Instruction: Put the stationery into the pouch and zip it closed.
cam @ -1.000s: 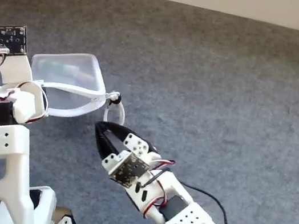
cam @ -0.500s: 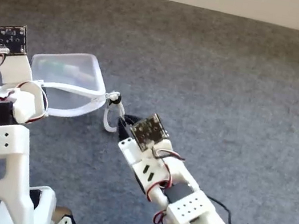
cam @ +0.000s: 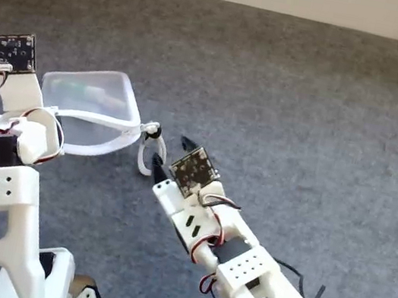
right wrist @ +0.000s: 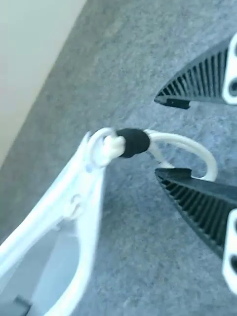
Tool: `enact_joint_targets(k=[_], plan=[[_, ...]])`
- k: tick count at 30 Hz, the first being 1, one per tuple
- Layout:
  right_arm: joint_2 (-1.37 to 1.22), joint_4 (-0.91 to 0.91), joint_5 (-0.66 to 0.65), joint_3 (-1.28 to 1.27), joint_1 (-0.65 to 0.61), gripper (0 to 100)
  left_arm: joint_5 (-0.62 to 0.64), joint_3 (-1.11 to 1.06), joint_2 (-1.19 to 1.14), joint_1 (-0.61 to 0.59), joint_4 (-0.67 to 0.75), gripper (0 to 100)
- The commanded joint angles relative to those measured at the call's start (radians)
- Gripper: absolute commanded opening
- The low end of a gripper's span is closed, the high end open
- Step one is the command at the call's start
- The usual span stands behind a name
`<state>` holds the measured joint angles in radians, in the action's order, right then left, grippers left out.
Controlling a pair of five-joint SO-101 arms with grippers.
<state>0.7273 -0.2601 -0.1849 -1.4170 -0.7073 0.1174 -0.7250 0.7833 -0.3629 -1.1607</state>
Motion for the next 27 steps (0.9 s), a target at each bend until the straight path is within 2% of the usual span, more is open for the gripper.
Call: enact_joint_targets(k=[1,13,19,27], plan=[[0.001,-0.068,0.009,0.064,-0.016,19.5,-0.002,0.007,0.005,-0.013,0.025,1],[-0.018,-0.131,0.006,0.108,-0.088,19.5,-0.002,0.008,0.005,-0.012,0.026,1],[-0.240,-0.147,0.002,0.236,-0.073,19.5,-0.003,0.007,0.005,-0.012,0.026,1],[-0.397,-0.309,0.000,0.300,-0.030,19.5,-0.003,0.005,0.005,-0.013,0.026,1]])
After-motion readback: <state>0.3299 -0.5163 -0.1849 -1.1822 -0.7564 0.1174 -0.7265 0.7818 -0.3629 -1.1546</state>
